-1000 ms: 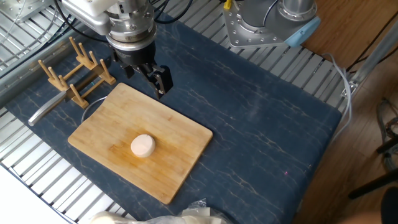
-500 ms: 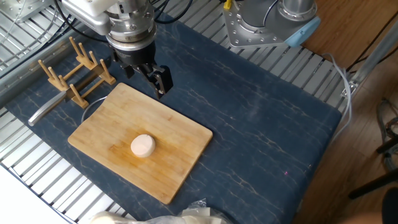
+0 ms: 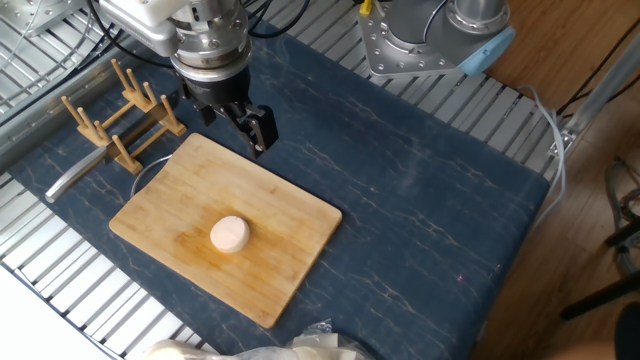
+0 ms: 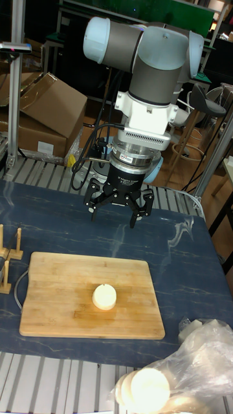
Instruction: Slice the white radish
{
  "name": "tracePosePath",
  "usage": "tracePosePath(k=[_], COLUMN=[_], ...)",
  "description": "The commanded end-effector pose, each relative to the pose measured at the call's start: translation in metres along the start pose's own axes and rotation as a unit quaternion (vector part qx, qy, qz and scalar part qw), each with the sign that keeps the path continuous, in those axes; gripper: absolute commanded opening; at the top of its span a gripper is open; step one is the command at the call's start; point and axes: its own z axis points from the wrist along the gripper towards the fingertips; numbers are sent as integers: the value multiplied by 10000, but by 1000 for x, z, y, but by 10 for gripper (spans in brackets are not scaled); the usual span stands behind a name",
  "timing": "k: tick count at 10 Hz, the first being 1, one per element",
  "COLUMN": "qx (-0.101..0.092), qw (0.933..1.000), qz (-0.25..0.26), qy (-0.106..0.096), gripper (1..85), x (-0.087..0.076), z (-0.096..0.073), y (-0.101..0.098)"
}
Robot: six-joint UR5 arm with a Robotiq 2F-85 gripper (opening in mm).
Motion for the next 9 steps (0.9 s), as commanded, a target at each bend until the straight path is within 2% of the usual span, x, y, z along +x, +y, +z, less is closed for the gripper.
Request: tracePosePath(k=[1,9], qx=[-453,-384], qw=[9985,9989], qz=[306,266], qy=[-46,-26], gripper=[10,10], x=[-3,-1], z=[-1,0], y=[26,22])
